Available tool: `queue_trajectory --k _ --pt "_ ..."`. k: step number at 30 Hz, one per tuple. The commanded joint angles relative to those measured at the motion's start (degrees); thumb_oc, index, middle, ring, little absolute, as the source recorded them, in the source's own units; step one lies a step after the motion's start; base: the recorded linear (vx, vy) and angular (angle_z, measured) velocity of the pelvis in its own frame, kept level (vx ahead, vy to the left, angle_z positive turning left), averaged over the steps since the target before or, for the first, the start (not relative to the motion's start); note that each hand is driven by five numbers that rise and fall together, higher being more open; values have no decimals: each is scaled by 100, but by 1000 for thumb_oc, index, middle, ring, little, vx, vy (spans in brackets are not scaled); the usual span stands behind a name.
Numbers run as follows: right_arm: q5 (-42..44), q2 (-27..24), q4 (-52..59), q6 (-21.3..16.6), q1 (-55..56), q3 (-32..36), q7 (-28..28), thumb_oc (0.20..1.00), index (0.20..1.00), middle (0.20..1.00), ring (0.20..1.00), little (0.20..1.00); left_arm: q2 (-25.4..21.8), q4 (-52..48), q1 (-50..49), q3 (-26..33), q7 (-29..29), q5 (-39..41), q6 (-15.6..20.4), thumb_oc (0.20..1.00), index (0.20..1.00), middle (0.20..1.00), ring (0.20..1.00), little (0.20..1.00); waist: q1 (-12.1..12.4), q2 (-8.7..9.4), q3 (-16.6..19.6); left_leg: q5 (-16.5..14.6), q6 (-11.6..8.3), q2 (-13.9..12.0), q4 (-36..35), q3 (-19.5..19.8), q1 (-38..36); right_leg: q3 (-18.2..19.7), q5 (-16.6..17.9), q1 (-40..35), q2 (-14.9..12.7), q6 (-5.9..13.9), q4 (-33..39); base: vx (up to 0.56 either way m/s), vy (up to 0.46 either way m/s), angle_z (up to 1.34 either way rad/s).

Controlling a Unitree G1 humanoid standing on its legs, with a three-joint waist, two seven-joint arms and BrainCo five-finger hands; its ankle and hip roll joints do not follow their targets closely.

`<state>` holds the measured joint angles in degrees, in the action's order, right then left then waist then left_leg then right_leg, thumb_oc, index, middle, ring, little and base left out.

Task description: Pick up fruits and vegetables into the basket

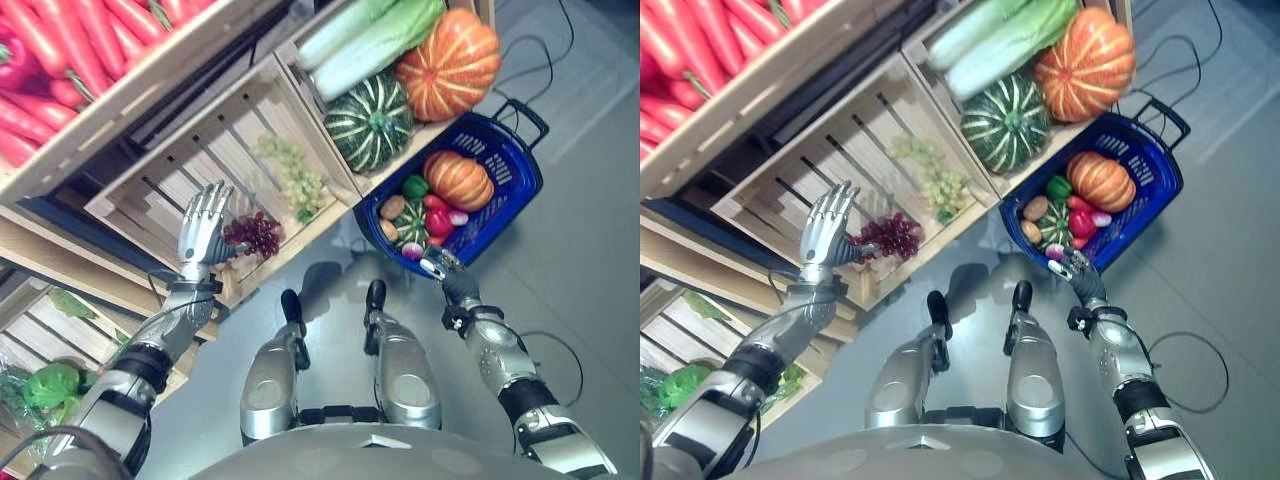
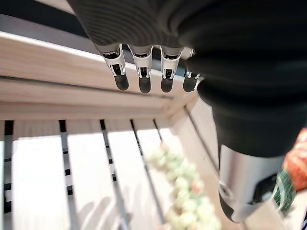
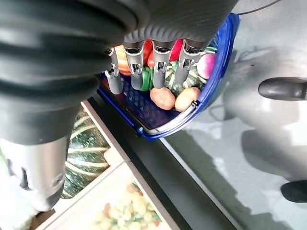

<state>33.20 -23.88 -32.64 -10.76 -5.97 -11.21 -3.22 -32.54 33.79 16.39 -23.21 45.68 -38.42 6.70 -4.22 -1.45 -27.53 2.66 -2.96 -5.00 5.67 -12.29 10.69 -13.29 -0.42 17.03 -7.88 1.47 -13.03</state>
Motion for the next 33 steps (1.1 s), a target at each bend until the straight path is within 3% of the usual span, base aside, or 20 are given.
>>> queue_trajectory --k 1,5,6,7,8,16,17,33 --pt "242 -244 565 -363 225 -165 185 1000 1000 1000 1000 1000 -180 195 26 -114 179 -131 -483 1000 1000 1000 1000 1000 -86 95 140 -219 -102 -164 830 104 609 4 -358 415 -156 283 -868 -62 -54 2" --pt "322 -394 1002 -565 54 -196 420 1000 1000 1000 1000 1000 -295 455 372 -273 177 -25 -1042 1000 1000 1000 1000 1000 -143 161 -78 -227 -98 -237 1205 70 1196 86 -397 982 -126 276 -1245 -39 -54 2" --pt "303 -430 1093 -624 9 -209 447 1000 1000 1000 1000 1000 -325 541 458 -289 238 -37 -1197 1000 1000 1000 1000 1000 -158 166 -106 -377 -146 -249 1347 115 1297 159 -556 1085 -113 320 -1408 -50 -40 1" --pt "302 -449 1147 -649 -18 -212 458 1000 1000 1000 1000 1000 -351 577 510 -288 247 -28 -1242 1000 1000 1000 1000 1000 -163 172 -142 -247 -99 -269 1376 72 1428 131 -426 1199 -114 258 -1406 48 -20 -4" --pt "310 -471 1193 -676 -32 -219 454 1000 1000 1000 1000 1000 -372 604 543 -288 245 -14 -1296 1000 1000 1000 1000 1000 -172 174 -149 -394 -147 -270 1462 109 1441 187 -573 1218 -108 309 -1508 -15 -11 -4" --pt "194 -712 1813 -805 -116 -172 541 1000 1000 1000 1000 1000 -562 703 924 -208 455 59 -1716 1000 1000 1000 1000 1000 -248 179 -226 -510 -170 -297 2018 155 2257 307 -687 1963 -73 228 -1985 7 -2 0" --pt "171 -752 1937 -829 -121 -161 599 1000 1000 1000 1000 1000 -617 682 1028 -173 485 35 -1912 1000 1000 1000 1000 1000 -265 174 -226 -534 -176 -305 2140 167 2480 327 -694 2167 -70 213 -2075 0 0 0" --pt "4 -919 2329 -763 -312 -78 833 1000 1000 1000 1000 1000 -794 844 1831 185 763 458 -2364 1000 1000 1000 1000 1000 -392 157 -226 -670 -193 -384 2717 265 3598 501 -709 3285 -40 145 -2504 11 22 -1"
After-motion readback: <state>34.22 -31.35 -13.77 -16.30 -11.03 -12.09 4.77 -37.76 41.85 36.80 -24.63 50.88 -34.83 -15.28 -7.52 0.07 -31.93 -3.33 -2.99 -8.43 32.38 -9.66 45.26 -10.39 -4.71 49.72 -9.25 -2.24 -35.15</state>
